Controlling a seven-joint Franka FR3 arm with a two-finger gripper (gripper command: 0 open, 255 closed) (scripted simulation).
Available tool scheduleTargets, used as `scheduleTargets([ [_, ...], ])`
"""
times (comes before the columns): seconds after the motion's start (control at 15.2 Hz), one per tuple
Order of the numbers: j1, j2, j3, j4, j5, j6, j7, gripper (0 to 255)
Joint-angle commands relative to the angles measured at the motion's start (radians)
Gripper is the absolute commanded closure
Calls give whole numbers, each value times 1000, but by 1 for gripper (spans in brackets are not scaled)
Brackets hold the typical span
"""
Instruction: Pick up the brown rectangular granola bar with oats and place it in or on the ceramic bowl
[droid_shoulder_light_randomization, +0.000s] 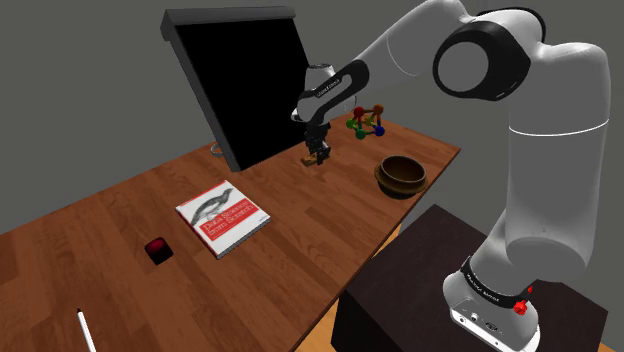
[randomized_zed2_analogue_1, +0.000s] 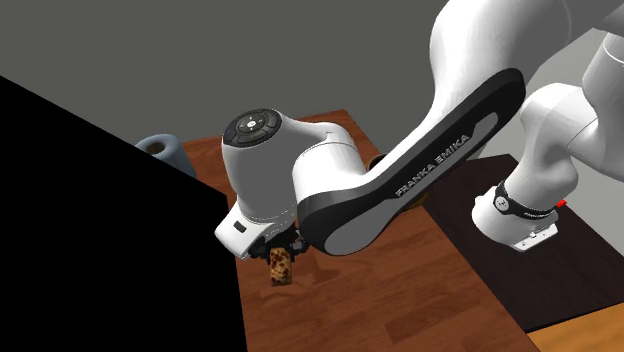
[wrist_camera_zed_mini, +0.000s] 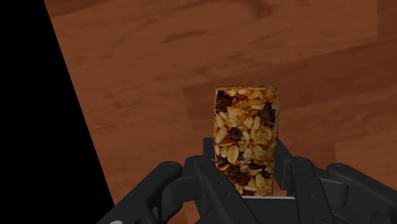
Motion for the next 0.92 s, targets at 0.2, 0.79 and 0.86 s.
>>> scheduleTargets([
  [0.2,3,-34,-4,9,-9,-49,6,255],
  [0.79,8,-98,-12,46,-25,-148,17,255],
  [0.86,9,-104,-12,51,-26,-159,18,255],
])
